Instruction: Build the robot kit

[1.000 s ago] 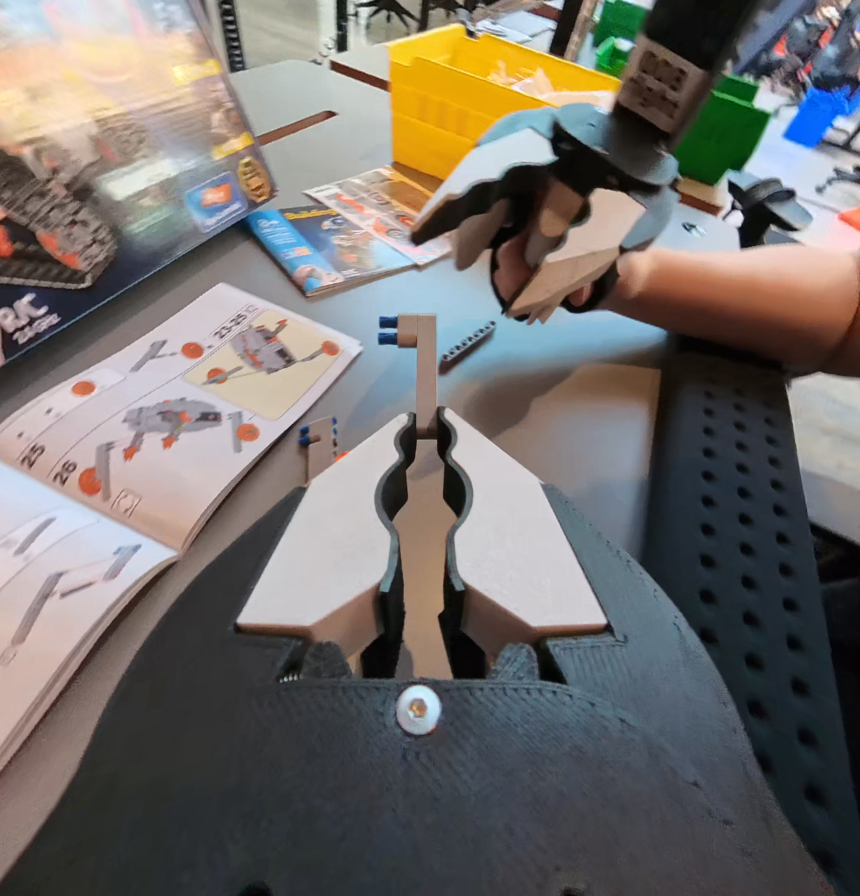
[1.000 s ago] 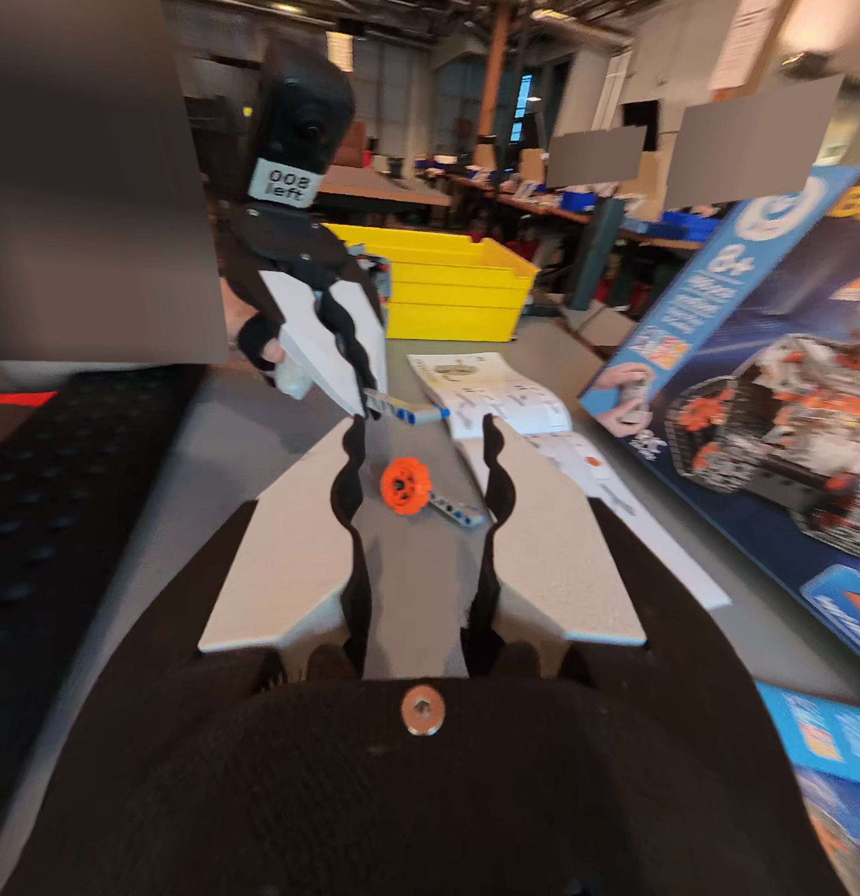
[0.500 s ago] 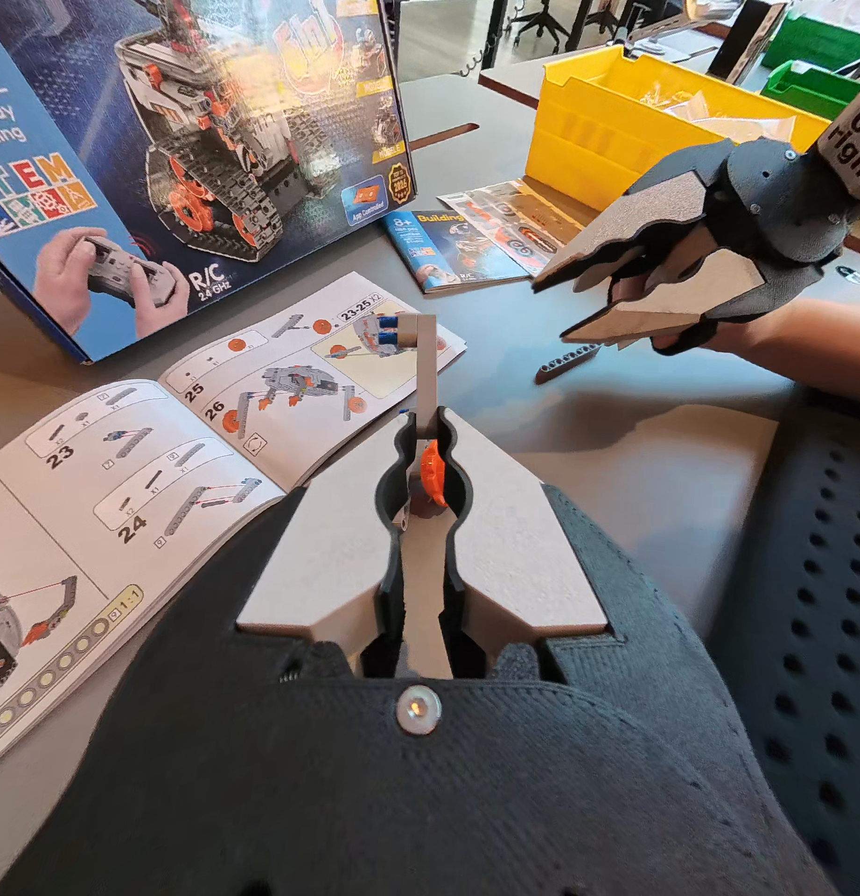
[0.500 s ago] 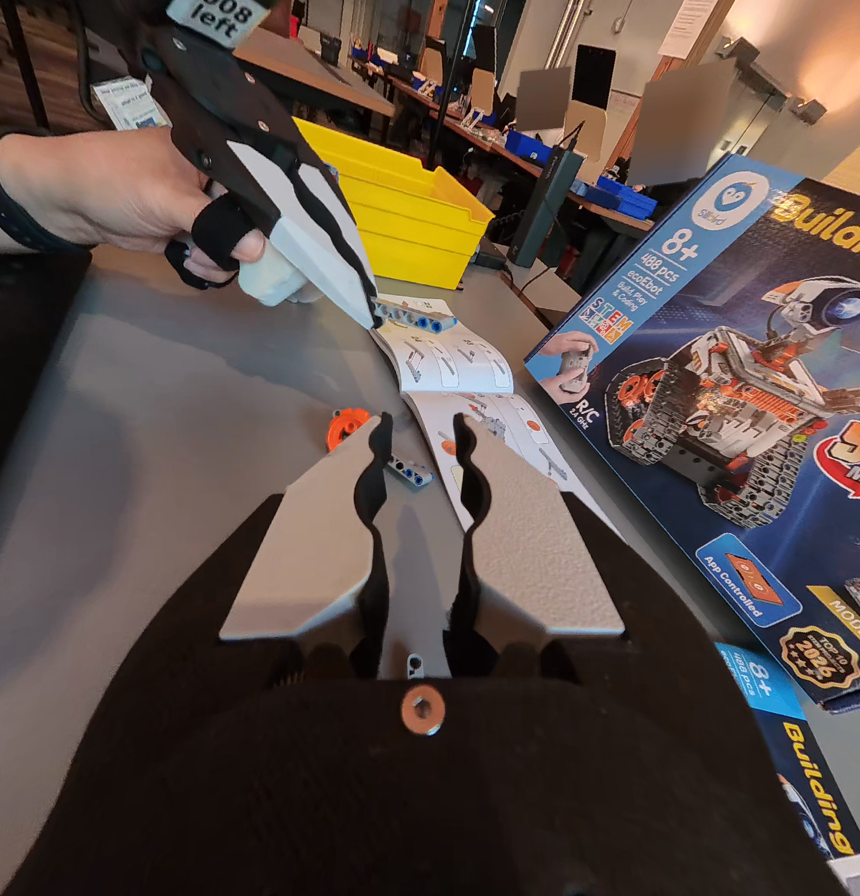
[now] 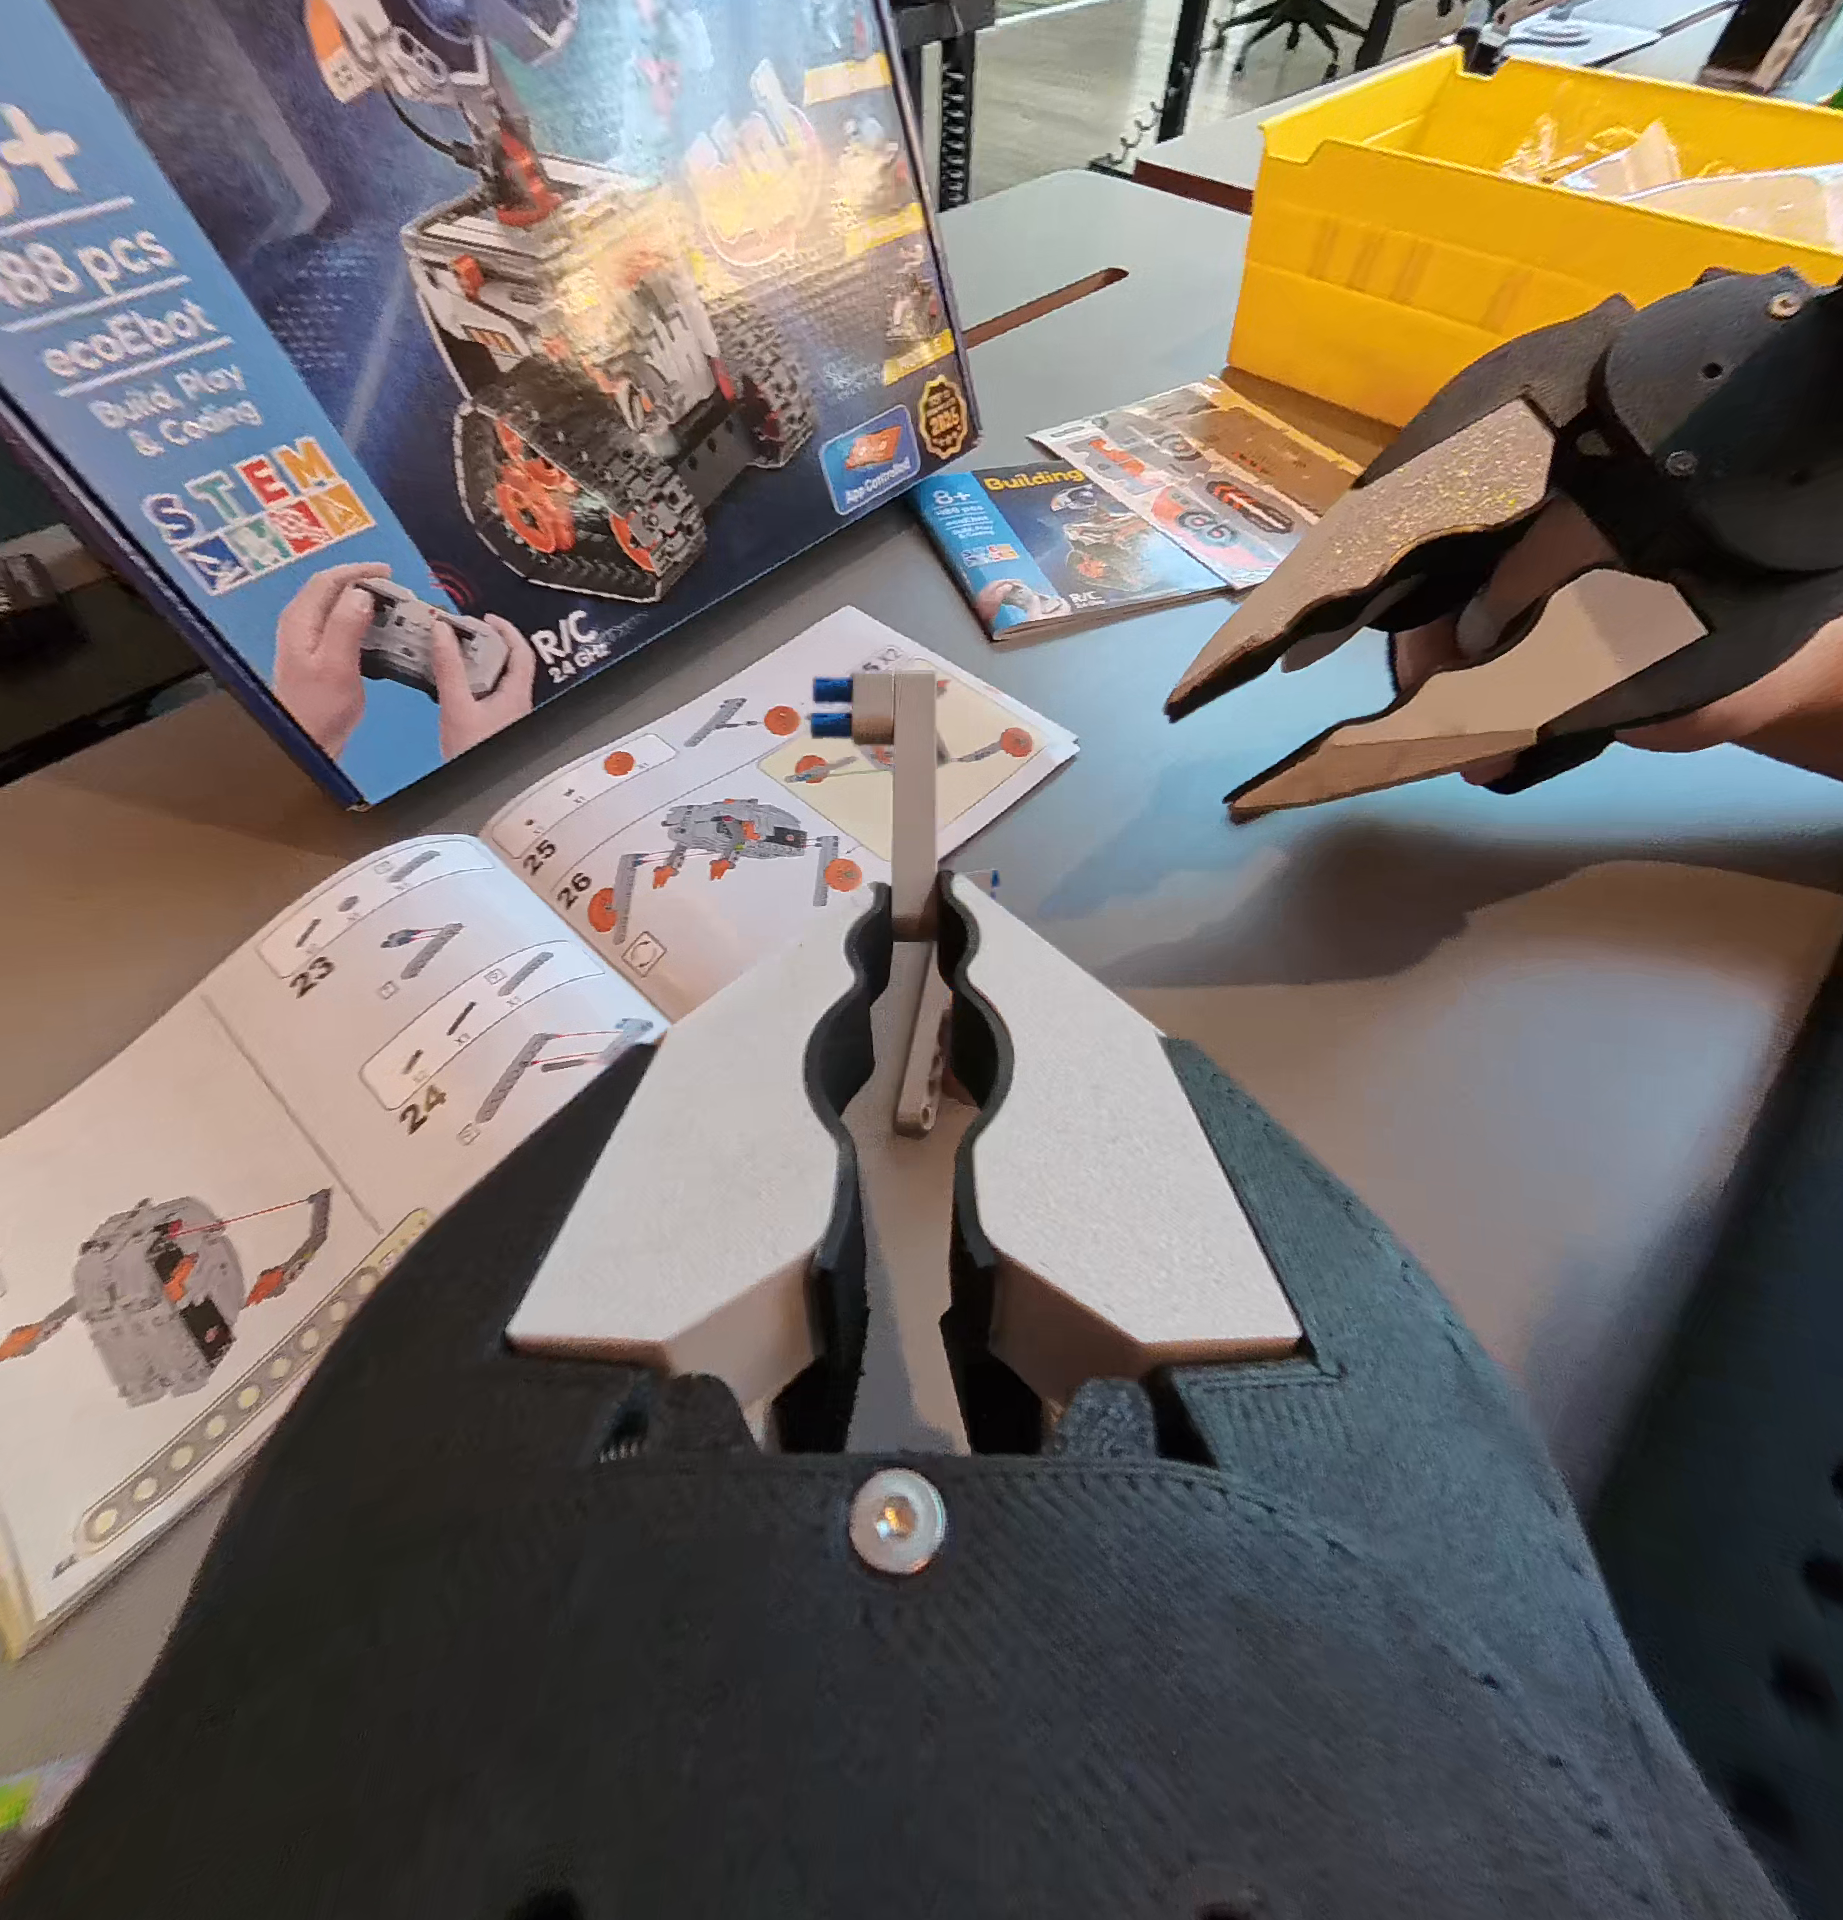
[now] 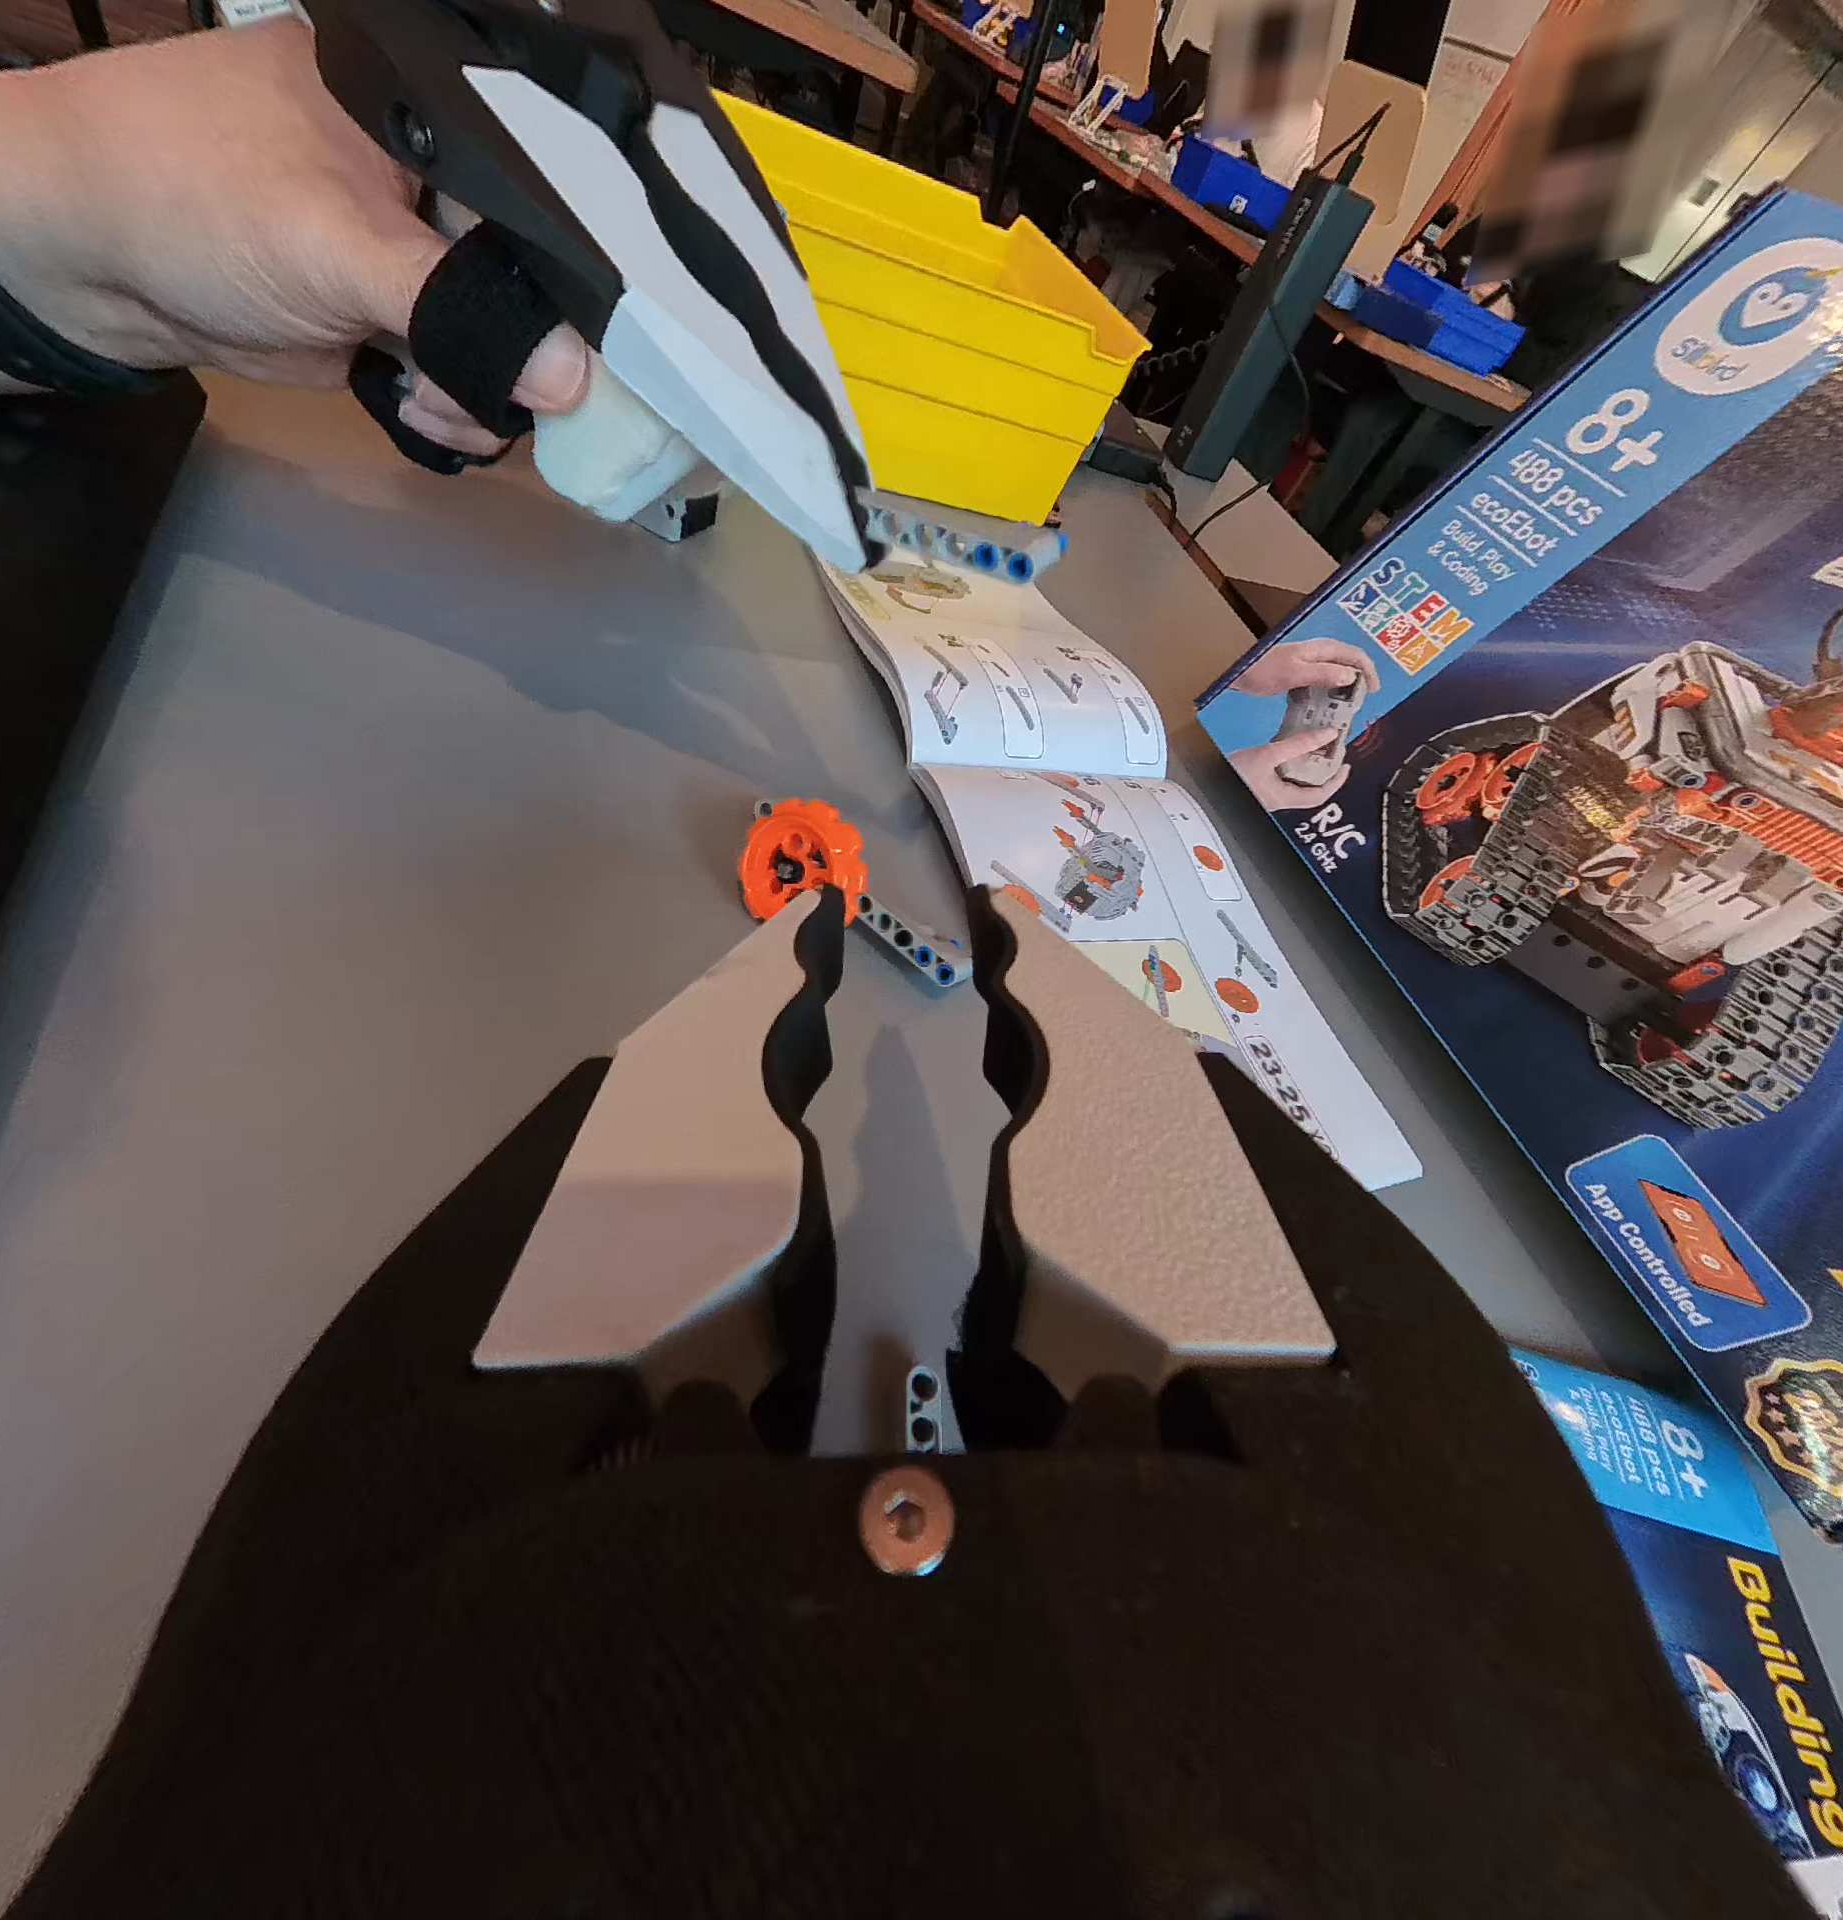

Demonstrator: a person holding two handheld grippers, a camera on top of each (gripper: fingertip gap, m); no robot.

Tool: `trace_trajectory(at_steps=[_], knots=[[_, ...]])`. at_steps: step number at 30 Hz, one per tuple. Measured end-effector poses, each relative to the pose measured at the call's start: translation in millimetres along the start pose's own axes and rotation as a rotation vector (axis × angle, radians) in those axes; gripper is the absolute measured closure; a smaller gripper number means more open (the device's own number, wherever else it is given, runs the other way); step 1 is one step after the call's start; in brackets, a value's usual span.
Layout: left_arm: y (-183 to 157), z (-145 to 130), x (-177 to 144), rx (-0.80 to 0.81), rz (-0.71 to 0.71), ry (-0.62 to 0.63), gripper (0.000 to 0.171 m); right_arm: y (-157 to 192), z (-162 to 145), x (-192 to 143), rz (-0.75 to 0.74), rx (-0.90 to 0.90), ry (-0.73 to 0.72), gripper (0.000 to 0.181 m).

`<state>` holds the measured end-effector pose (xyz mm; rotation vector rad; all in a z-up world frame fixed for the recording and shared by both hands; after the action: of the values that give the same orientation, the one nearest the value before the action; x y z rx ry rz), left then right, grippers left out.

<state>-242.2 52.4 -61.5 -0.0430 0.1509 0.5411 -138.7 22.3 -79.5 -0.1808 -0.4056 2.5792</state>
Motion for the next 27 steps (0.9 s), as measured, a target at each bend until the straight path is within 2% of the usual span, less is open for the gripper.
trace_trajectory(at_steps=[11, 18, 27], knots=[[6, -8, -23, 0.039, 0.142, -0.007, 0.166, -6, -7, 0, -0.035, -0.001, 0.043, 0.161], [2, -15, -22, 0.037, 0.128, 0.011, 0.166, -16, -12, -3, -0.078, 0.072, 0.053, 0.162], [-3, -21, -19, -0.020, 0.080, 0.035, 0.166, -11, -16, -1, -0.051, 0.095, 0.070, 0.162]])
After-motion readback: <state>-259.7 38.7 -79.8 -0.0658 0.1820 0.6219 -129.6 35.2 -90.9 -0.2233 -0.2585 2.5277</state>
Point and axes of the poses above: each gripper's, where its closed fingertips meet, x out along the fingers, z out of its top, y = z × x across the jaws, the point moved 2 cm from there along -x, back along the fingers, and after that the axes turned 15 degrees about -y, right-handed, at the moved point
